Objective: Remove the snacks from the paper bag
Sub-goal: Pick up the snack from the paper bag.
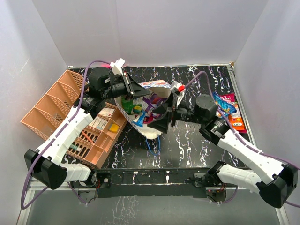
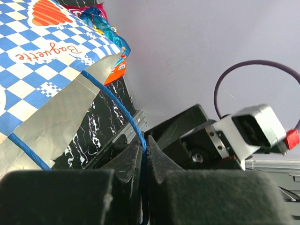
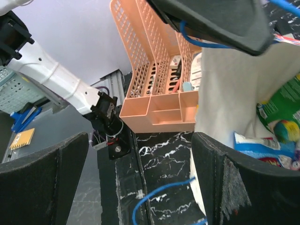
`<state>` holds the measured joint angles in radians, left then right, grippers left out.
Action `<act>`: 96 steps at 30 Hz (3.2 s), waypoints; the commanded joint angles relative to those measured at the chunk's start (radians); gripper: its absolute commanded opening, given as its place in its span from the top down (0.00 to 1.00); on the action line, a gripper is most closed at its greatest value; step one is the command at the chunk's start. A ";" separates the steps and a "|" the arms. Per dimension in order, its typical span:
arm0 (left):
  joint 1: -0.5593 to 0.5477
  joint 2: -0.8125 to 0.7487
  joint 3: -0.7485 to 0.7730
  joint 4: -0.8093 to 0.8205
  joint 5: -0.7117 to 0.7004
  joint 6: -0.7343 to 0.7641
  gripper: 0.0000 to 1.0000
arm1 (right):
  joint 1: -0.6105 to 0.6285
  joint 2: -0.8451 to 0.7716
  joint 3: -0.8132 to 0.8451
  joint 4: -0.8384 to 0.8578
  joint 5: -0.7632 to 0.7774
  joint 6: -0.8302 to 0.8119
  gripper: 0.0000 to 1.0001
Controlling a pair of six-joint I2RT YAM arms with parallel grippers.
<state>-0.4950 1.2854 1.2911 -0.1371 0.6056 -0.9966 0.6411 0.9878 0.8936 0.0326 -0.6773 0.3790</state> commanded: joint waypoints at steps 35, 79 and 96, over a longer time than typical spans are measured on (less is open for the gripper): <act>-0.004 -0.124 -0.177 0.282 0.108 -0.219 1.00 | 0.335 0.826 0.073 0.659 1.656 -0.144 0.01; -0.003 -0.132 -0.134 0.104 0.093 -0.113 1.00 | 0.250 0.782 -0.044 0.684 1.245 -0.196 0.92; -0.003 -0.107 -0.125 0.126 0.080 -0.115 1.00 | 0.250 0.670 -0.039 0.474 1.326 0.082 0.74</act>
<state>-0.4950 1.1851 1.1183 -0.0299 0.6704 -1.1118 0.8928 1.6321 0.7910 0.6144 0.4377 0.4221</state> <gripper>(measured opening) 0.017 0.217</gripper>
